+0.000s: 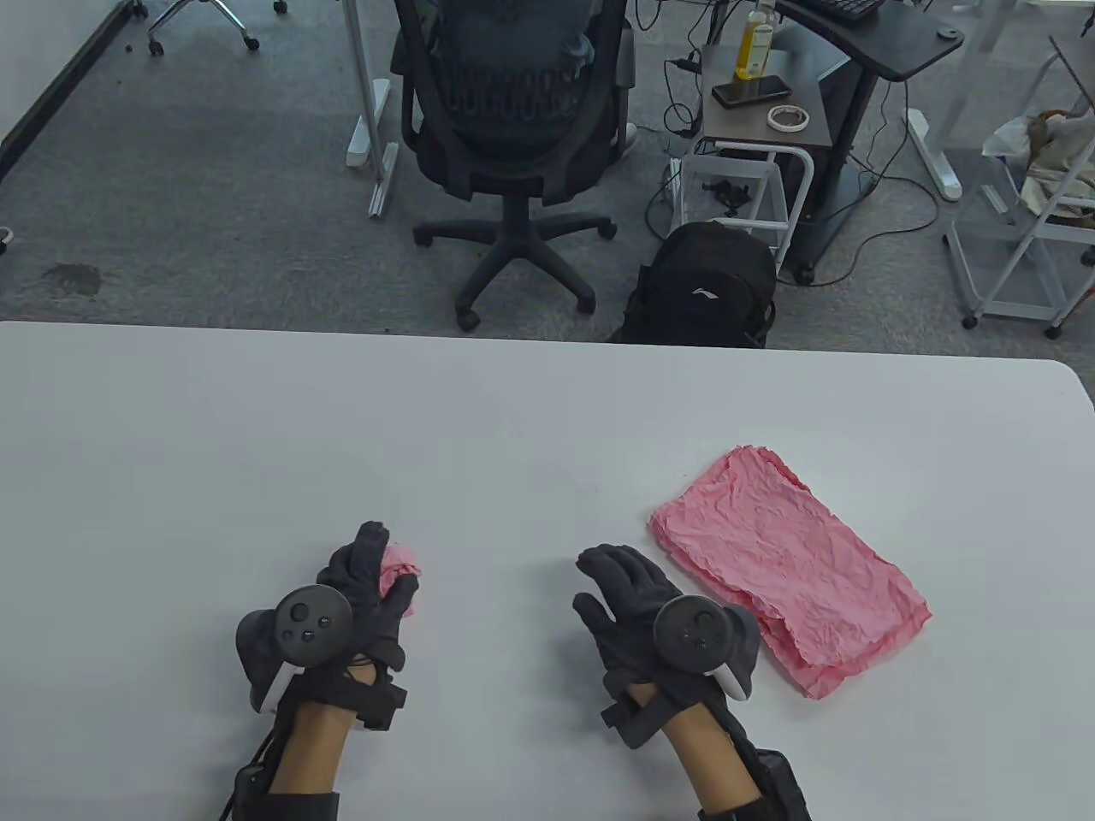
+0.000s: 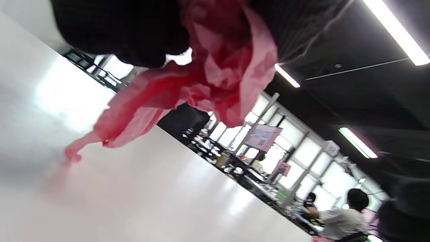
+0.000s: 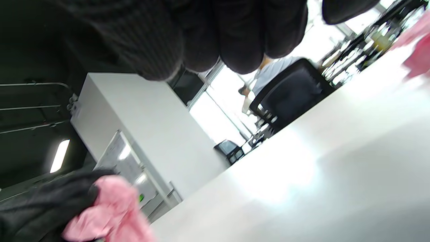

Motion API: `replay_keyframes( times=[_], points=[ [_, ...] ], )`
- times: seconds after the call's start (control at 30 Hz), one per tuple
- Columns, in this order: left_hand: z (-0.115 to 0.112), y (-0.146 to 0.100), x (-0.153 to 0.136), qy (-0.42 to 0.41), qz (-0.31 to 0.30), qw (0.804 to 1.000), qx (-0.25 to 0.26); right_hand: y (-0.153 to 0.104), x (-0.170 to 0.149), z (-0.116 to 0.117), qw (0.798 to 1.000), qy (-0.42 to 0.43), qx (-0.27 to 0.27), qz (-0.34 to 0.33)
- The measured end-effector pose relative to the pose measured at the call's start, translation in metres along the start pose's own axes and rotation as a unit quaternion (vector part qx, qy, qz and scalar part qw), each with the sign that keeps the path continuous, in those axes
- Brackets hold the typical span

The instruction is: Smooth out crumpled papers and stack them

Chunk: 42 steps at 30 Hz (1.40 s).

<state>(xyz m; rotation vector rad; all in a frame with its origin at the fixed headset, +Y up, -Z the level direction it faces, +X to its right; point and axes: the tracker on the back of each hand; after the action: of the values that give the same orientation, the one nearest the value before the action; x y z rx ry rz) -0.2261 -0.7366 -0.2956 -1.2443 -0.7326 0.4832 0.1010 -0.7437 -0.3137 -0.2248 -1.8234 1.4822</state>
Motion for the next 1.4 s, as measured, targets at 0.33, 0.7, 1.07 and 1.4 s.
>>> replay_keyframes(
  times=[0.33,0.7,1.07,1.4],
  points=[
    [-0.032,-0.002,0.016,-0.114,-0.074,0.982,-0.133,0.008,0.053,0.055,0.992,0.020,0.100,-0.074],
    [-0.055,-0.003,0.025,-0.255,-0.126,0.925,-0.251,-0.006,0.037,0.040,0.991,0.101,0.013,-0.081],
    [-0.053,-0.005,0.027,-0.209,-0.140,0.939,-0.235,-0.015,0.025,0.027,0.987,0.147,-0.064,-0.004],
    [-0.041,-0.008,0.028,-0.185,-0.102,0.974,-0.082,-0.020,0.040,0.030,0.984,0.132,-0.086,-0.086]
  ],
)
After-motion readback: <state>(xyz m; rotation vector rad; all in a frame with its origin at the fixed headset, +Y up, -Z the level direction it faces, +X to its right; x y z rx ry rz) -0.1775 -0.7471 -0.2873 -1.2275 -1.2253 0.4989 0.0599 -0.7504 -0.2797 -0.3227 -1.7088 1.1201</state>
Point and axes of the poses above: the tracker on the back of each hand, its own x axis roughly to the thumb side, its own y axis roughly from the wrist to the fingertips, z = x × y, and after that the axes turned 8 degrees about -y, right-handed
